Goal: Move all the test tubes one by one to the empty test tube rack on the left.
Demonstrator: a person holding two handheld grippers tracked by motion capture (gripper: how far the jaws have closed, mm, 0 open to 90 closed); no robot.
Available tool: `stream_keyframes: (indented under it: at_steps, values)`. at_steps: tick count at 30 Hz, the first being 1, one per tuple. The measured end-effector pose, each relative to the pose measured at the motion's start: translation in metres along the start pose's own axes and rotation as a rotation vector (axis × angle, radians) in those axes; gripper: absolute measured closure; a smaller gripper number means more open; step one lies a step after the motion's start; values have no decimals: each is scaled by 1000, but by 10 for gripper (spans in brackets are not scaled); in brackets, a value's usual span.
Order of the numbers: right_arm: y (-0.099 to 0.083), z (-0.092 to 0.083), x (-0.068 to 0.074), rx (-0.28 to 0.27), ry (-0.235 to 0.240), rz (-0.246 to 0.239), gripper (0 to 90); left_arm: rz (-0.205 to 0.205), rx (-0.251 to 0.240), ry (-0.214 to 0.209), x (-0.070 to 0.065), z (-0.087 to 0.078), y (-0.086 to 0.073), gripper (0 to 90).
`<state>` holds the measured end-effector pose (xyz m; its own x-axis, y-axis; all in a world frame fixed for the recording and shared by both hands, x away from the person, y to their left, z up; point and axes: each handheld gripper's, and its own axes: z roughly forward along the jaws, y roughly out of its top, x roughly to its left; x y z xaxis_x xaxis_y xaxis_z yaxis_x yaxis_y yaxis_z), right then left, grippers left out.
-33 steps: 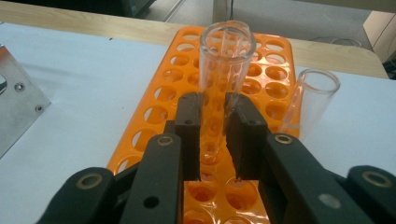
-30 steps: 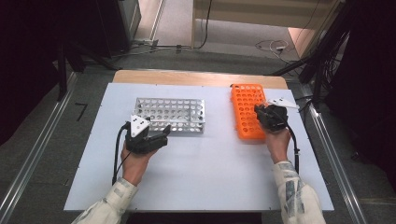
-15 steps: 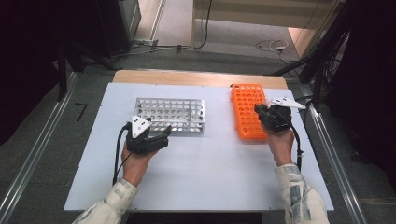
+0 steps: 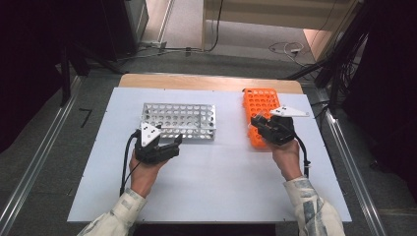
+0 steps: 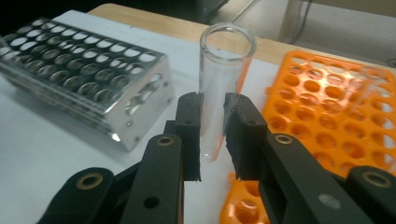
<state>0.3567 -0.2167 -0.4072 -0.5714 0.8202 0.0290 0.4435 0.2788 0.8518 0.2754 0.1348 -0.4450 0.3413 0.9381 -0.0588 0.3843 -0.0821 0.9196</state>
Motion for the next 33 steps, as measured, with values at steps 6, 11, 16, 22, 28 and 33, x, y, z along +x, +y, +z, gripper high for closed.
stream_keyframes:
  at_steps: [6, 11, 16, 22, 28, 33]
  values:
    - [-4, 9, 22, 36, 62, -57, 734, 0, 1, -10, -1, -1, 0, 213]
    - [-6, 13, 39, 53, 105, -92, 734, 3, -1, -21, -4, -1, 1, 205]
    - [-7, 16, 52, 61, 142, -120, 734, 12, 3, -35, -7, -2, 1, 206]
    - [-12, 22, 64, 82, 176, -147, 734, 17, -2, -51, -12, -4, 3, 207]
    - [-14, 26, 79, 91, 211, -174, 734, 23, 0, -83, -18, -4, 4, 213]
    - [-16, 30, 91, 105, 233, -199, 734, 39, -8, -121, -27, -6, 7, 224]
